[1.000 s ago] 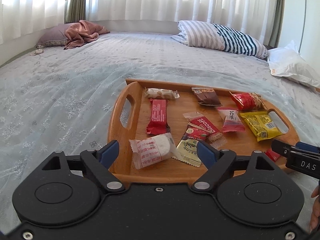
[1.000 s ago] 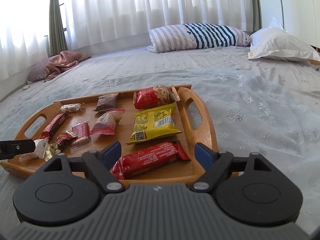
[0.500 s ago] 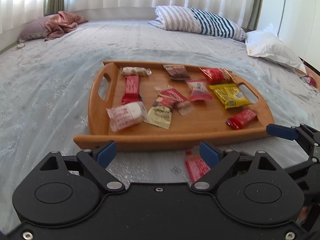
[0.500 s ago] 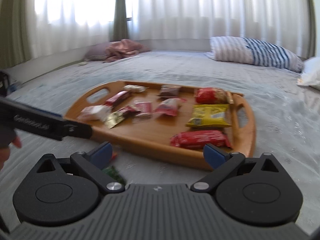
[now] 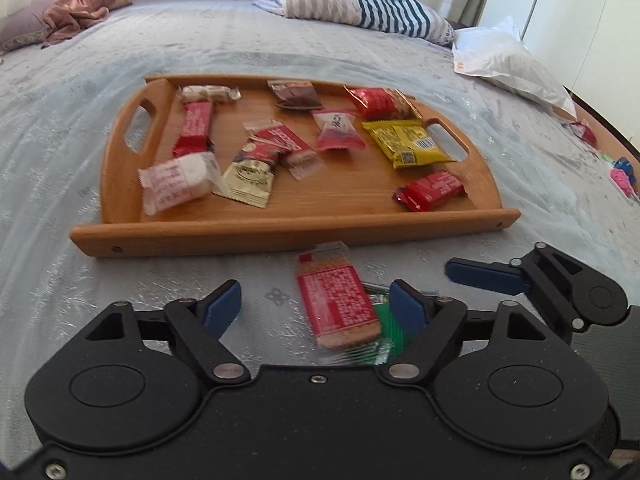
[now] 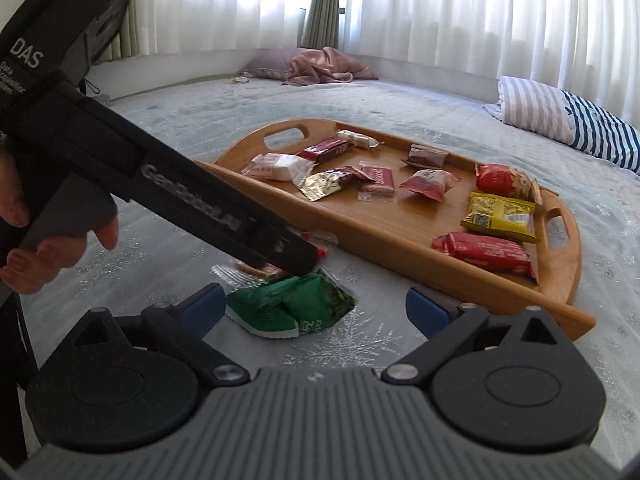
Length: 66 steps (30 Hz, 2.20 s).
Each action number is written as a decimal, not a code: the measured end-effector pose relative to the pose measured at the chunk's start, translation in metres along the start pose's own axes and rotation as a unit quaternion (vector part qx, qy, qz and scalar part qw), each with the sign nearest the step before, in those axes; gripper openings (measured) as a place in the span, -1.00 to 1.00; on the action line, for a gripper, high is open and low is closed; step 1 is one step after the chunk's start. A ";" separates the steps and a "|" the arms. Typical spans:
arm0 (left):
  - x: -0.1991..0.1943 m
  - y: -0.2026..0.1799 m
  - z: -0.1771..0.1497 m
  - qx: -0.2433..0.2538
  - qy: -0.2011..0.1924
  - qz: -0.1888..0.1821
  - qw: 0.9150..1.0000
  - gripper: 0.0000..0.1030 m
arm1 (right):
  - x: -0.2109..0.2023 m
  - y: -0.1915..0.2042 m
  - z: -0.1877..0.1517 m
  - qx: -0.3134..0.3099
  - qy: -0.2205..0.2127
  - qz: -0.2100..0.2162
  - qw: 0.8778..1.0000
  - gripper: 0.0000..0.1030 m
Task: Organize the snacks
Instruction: 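Grasp the red-and-white packet with the left gripper while the right gripper grasps the green packet, then carry the red-and-white packet and green packet over the wooden tray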
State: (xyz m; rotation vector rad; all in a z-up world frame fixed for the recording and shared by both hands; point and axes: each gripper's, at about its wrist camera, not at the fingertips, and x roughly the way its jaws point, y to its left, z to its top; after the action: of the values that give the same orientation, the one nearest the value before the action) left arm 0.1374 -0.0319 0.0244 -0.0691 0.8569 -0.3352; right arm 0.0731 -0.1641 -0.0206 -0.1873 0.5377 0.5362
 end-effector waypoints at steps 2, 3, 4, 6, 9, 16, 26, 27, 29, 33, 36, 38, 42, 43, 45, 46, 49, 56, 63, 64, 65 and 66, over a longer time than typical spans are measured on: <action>0.001 -0.001 0.001 -0.005 0.001 -0.010 1.000 0.24 | 0.001 0.001 -0.002 0.008 0.001 0.007 1.000 0.87; 0.001 -0.001 0.001 -0.008 0.001 -0.016 1.000 0.10 | 0.003 0.001 -0.003 0.016 0.004 0.011 1.000 0.81; 0.001 0.000 0.001 -0.015 0.002 -0.022 1.000 -0.25 | 0.003 0.002 -0.005 0.020 0.007 0.015 1.000 0.73; 0.004 0.001 0.001 -0.031 0.011 -0.032 0.999 -0.32 | 0.002 0.005 -0.008 0.014 0.000 0.012 1.000 0.67; 0.004 0.000 0.000 -0.029 0.006 -0.027 0.999 -0.33 | -0.001 0.005 -0.010 0.020 -0.006 0.011 1.000 0.50; -0.007 -0.005 0.002 -0.026 -0.010 -0.035 0.999 -0.34 | -0.011 0.003 -0.012 0.042 -0.030 0.006 0.999 0.08; -0.020 -0.008 0.007 -0.020 -0.031 -0.027 0.999 -0.35 | -0.024 -0.006 -0.012 0.066 -0.043 -0.043 0.996 -0.06; -0.022 -0.008 0.007 -0.018 -0.034 -0.024 0.999 -0.35 | -0.026 -0.007 -0.012 0.069 -0.043 -0.048 0.996 -0.07; -0.025 -0.009 0.007 -0.012 -0.040 -0.019 0.999 -0.35 | -0.028 -0.012 -0.012 0.075 -0.047 -0.056 0.995 -0.13; -0.029 -0.012 0.011 0.001 -0.054 -0.011 0.998 -0.35 | -0.032 -0.019 -0.008 0.078 -0.059 -0.071 0.993 -0.18; -0.028 -0.011 0.016 -0.001 -0.061 -0.008 0.998 -0.35 | -0.033 -0.024 -0.003 0.083 -0.062 -0.076 0.992 -0.18; -0.028 -0.010 0.019 -0.005 -0.063 -0.008 0.998 -0.35 | -0.033 -0.025 -0.001 0.085 -0.064 -0.078 0.991 -0.18; -0.024 -0.008 0.026 -0.002 -0.068 -0.002 0.998 -0.35 | -0.033 -0.028 0.004 0.079 -0.069 -0.083 0.991 -0.19; -0.022 -0.007 0.028 -0.002 -0.068 -0.001 0.998 -0.35 | -0.032 -0.029 0.006 0.077 -0.070 -0.084 0.991 -0.18; -0.018 -0.006 0.032 -0.003 -0.066 0.001 0.998 -0.35 | -0.031 -0.033 0.011 0.077 -0.074 -0.086 0.991 -0.18; -0.015 -0.005 0.035 -0.003 -0.066 0.001 0.998 -0.35 | -0.030 -0.036 0.014 0.077 -0.077 -0.083 0.991 -0.18; -0.007 -0.003 0.043 -0.002 -0.068 0.003 0.998 -0.35 | -0.024 -0.047 0.025 0.080 -0.082 -0.076 0.991 -0.18; 0.015 0.006 0.060 -0.010 -0.062 0.018 0.998 -0.35 | 0.000 -0.073 0.040 0.096 -0.084 -0.071 0.989 -0.18; 0.030 0.012 0.062 -0.011 -0.057 0.029 0.998 -0.34 | 0.018 -0.082 0.039 0.107 -0.078 -0.077 0.988 -0.18; 0.032 0.014 0.062 -0.012 -0.056 0.029 0.998 -0.34 | 0.020 -0.083 0.039 0.108 -0.077 -0.077 0.988 -0.18; 0.033 0.014 0.062 -0.013 -0.055 0.030 0.998 -0.34 | 0.022 -0.084 0.039 0.109 -0.076 -0.077 0.988 -0.18; 0.035 0.015 0.062 -0.013 -0.054 0.030 0.998 -0.34 | 0.024 -0.084 0.039 0.110 -0.076 -0.077 0.988 -0.18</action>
State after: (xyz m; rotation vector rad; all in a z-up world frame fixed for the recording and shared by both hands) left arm 0.2092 -0.0333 0.0370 -0.0859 0.7545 -0.2617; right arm 0.1517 -0.2131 0.0022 0.0230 0.4261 0.3346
